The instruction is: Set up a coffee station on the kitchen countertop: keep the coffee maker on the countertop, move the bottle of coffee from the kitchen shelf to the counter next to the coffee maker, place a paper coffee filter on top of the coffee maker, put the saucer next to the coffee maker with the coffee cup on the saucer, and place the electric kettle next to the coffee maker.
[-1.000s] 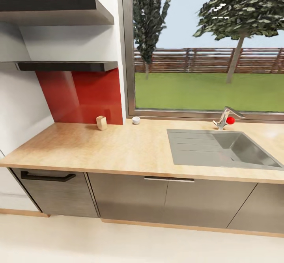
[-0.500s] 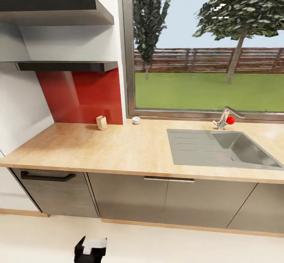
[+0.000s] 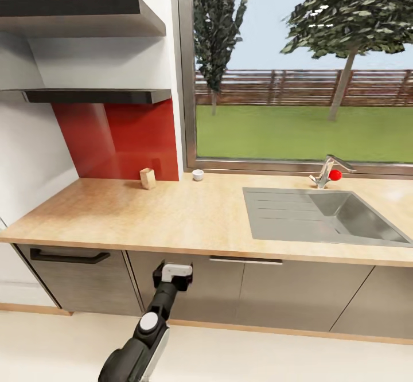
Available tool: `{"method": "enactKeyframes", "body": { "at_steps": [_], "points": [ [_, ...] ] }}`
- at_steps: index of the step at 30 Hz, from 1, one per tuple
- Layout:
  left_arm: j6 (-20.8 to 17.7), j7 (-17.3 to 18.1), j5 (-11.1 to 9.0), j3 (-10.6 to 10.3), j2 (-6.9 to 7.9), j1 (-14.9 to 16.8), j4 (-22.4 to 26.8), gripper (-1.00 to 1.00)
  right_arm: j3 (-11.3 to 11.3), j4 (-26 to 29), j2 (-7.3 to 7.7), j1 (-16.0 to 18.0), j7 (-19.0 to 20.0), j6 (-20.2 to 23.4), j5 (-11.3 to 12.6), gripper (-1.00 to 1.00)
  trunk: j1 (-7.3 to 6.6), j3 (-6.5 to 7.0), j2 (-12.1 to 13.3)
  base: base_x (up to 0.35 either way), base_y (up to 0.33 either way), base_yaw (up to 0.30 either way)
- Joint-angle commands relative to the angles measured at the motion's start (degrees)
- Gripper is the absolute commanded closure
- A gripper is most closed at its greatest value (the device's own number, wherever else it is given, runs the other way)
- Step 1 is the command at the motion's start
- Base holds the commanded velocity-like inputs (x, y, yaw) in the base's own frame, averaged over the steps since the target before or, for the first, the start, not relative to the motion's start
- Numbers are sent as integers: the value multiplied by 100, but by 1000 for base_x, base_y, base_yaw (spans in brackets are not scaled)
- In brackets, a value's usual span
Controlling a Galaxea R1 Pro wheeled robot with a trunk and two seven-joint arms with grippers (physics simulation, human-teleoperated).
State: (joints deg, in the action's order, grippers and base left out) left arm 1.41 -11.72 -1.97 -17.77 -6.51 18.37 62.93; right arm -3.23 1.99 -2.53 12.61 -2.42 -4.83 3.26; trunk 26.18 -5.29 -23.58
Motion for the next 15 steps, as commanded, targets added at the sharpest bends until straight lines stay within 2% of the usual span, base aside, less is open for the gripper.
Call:
{"method": "enactKeyframes", "body": {
  "at_steps": [1,13,15],
  "points": [
    [-29,-34,-26,-15,-1,43,26,-100,-29,-6,-2,5,-4,-26,34,-100,3,-13,-12,0,0,0],
    [-1048,-32,-60,-16,-94,670,475,-100,-27,-6,-2,5,-4,-26,34,-100,3,-13,-12,0,0,0],
    [-1322,-32,-72,-14,-102,898,497,-100,-25,-6,-2,5,-4,-26,34,-100,3,-13,-12,0,0,0]
  ]
}}
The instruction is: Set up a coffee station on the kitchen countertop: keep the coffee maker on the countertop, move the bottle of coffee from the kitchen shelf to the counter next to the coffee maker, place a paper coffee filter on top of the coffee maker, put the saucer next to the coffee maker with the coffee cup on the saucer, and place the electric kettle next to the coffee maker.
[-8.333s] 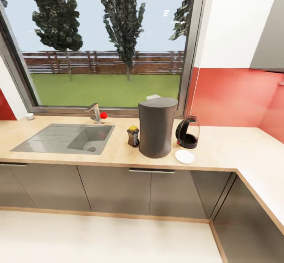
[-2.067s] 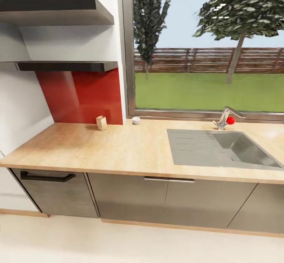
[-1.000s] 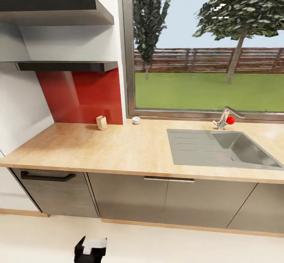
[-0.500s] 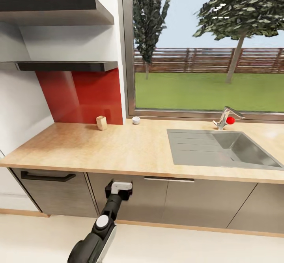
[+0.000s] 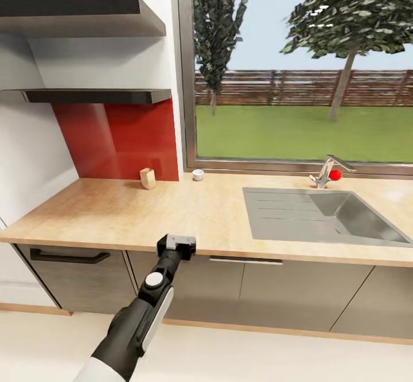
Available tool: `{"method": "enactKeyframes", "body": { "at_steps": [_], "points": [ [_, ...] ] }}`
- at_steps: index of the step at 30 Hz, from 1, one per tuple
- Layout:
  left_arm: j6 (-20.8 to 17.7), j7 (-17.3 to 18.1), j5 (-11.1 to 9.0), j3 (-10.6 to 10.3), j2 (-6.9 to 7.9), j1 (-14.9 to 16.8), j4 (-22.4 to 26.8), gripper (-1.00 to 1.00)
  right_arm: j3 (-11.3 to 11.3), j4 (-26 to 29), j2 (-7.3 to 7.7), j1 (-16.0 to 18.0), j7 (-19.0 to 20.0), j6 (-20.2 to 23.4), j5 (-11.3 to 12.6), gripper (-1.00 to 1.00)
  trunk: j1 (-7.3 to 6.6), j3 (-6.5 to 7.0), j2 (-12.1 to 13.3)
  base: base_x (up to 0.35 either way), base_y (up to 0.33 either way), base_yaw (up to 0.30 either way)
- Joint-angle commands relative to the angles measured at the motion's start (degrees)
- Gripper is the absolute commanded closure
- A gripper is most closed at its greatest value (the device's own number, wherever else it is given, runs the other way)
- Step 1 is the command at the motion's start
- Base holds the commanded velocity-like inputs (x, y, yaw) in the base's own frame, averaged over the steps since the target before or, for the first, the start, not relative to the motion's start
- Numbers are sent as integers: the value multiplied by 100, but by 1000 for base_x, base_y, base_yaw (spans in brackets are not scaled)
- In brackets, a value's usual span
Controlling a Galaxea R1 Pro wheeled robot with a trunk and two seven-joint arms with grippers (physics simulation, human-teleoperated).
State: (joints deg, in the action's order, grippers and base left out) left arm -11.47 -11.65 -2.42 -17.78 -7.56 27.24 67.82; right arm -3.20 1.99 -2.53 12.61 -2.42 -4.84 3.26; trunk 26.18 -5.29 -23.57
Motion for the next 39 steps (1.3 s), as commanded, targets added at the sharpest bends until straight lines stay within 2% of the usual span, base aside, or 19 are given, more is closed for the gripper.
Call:
{"method": "enactKeyframes", "body": {
  "at_steps": [1,6,7,9,11,12,14,15,16,17,27,32,37,39],
  "points": [
    [-116,-39,-30,-14,0,75,12,-100,-27,-5,-2,5,-4,-26,34,-100,3,-13,-12,0,0,0],
    [-982,-39,-143,-7,-25,821,-8,-100,-28,-5,-2,5,-4,-26,34,-100,3,-13,-12,0,0,0],
    [-1490,-41,-303,-6,-32,1436,-126,-100,-25,-5,-2,5,-4,-26,34,-100,3,-13,-12,0,0,0],
    [-1759,-45,-421,-3,-37,1840,-342,-100,-25,-5,-2,5,-4,-26,34,-100,3,-13,-12,0,0,0],
    [-1954,-47,-610,1,-66,2392,-836,-100,-25,-8,-2,5,-4,-26,34,-100,3,-13,-12,0,0,0],
    [-2012,-46,-774,2,-108,2896,-1455,-100,-25,-12,-2,5,-4,-24,34,-100,3,-13,-12,0,0,0],
    [-2028,-43,-934,8,-149,3413,-2208,-100,-24,-13,-2,5,-4,-26,34,-100,3,-13,-12,0,0,0],
    [-1994,-35,-1214,10,-198,4086,-3259,-100,-23,-15,-2,5,-4,-26,34,-100,3,-13,-12,0,0,0],
    [-1977,-38,-1400,11,-213,4459,-3698,-100,-24,-20,-2,5,-4,-26,34,-100,3,-13,-12,0,0,0],
    [-1971,-39,-1494,11,-219,4696,-3909,-100,-24,-21,-2,5,-4,-26,34,-100,3,-13,-12,0,0,0],
    [-2037,-78,-1661,72,-210,5905,-4640,-100,-26,-23,3,5,-4,-26,30,-100,3,-13,-12,0,0,0],
    [-2147,-107,-1698,73,-195,6206,-4745,-100,-23,-23,6,5,-4,-25,30,-100,3,-13,-12,0,0,0],
    [-2806,-92,-1726,73,-215,6393,-4565,-100,-23,-23,7,5,-4,-26,31,-100,3,-13,-12,0,0,0],
    [-2912,-88,-1717,73,-197,6391,-4414,-100,-23,-23,7,5,-4,-26,30,-100,3,-13,-12,0,0,0]
  ]
}}
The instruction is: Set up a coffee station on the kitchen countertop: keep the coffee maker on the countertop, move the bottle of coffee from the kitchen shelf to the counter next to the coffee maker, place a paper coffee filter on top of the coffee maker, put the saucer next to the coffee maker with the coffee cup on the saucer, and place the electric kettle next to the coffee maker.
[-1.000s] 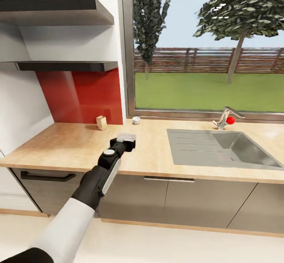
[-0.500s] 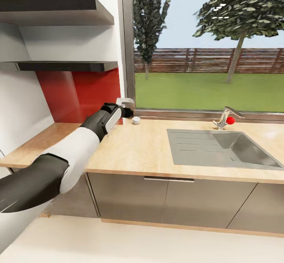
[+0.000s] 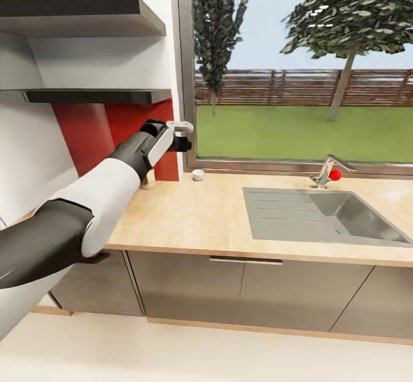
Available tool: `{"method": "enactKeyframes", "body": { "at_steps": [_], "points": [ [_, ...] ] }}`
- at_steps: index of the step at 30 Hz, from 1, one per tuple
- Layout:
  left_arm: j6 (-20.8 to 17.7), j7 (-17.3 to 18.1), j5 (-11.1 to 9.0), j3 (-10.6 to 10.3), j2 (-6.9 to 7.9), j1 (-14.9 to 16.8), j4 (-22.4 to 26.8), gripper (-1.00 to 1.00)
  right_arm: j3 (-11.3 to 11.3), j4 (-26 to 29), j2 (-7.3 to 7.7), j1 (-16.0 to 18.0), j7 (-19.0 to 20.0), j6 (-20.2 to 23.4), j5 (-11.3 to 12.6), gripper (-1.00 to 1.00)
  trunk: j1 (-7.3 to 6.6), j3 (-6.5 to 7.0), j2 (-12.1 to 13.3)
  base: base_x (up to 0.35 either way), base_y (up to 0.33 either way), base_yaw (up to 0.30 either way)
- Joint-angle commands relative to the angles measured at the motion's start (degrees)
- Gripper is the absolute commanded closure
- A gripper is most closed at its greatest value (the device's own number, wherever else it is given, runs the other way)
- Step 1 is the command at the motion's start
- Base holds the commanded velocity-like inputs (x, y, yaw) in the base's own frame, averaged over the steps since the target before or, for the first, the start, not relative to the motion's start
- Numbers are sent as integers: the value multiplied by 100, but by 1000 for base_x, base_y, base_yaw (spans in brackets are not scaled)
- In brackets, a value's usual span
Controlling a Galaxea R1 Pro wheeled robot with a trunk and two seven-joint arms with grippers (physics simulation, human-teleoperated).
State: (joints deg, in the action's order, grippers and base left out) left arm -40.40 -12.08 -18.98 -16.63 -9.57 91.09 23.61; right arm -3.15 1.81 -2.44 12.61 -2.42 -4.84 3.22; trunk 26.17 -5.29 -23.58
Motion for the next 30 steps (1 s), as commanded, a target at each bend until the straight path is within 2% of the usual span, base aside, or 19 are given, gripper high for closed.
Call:
{"method": "enactKeyframes", "body": {
  "at_steps": [1,5,9,15,23,30],
  "points": [
    [-63,-44,-49,-44,19,-10,109,-100,-29,-5,-2,5,-4,-26,34,-100,3,-13,-12,0,0,0],
    [-140,-50,5,-78,37,-77,485,-100,-35,0,23,5,-4,-26,30,-100,3,-13,-12,0,0,0],
    [-152,-49,14,-84,43,-88,615,-100,-36,1,53,5,-7,-18,30,-100,3,-13,-12,0,0,0],
    [-127,-57,21,-86,77,-92,671,-100,-21,-12,227,5,-22,-3,14,-100,3,-25,-12,216,0,0],
    [-132,-49,13,-76,78,-116,663,-100,-3,-31,261,-827,-23,9,-10,-100,3,-40,-12,333,0,0],
    [-109,-70,17,-86,78,-294,664,-100,-1,-28,223,-941,-1,26,-16,-100,3,-40,-12,337,0,0]
  ]
}}
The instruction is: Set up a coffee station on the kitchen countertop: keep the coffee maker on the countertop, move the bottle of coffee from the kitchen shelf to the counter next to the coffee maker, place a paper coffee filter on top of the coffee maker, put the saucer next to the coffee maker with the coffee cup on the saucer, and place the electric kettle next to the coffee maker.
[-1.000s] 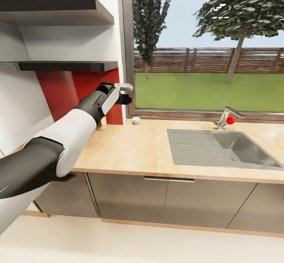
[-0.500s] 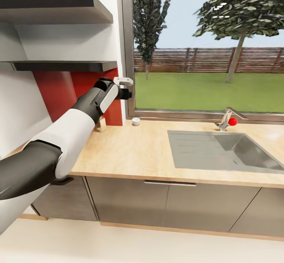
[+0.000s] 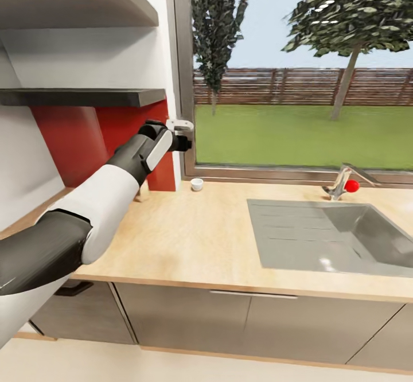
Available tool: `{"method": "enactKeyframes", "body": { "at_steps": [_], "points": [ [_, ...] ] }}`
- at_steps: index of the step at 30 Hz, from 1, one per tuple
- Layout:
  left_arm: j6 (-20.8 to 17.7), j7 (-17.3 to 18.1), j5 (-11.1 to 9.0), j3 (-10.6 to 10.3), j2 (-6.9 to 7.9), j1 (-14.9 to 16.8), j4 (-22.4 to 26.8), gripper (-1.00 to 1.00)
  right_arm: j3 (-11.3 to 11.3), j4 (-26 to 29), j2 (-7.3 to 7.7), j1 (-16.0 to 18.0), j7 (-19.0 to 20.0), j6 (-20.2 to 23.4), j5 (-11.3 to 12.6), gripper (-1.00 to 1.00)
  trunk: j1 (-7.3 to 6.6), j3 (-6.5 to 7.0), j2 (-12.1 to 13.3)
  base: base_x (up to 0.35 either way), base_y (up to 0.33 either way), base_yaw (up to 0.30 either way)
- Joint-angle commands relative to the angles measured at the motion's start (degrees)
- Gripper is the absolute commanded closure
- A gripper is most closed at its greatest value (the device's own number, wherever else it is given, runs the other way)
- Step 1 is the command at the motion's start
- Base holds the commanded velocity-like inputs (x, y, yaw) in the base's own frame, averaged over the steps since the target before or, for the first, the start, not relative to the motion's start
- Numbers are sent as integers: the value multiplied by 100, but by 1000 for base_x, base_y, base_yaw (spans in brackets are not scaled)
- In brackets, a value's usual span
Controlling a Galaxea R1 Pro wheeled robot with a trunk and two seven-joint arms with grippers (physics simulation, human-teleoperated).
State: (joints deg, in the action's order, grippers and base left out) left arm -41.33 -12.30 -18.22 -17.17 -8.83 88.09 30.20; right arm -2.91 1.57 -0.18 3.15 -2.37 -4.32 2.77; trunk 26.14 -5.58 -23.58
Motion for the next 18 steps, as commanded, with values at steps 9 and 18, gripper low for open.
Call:
{"method": "enactKeyframes", "body": {
  "at_steps": [9,18],
  "points": [
    [2,-31,-67,-32,-4,-113,12,-100,-17,4,-6,1,-8,-28,25,-100,7,-12,-11,306,-97,0],
    [2,-36,-68,-32,-13,-190,12,-100,-21,10,-25,1,-18,-27,38,-100,7,-12,-11,252,-170,0]
  ]
}}
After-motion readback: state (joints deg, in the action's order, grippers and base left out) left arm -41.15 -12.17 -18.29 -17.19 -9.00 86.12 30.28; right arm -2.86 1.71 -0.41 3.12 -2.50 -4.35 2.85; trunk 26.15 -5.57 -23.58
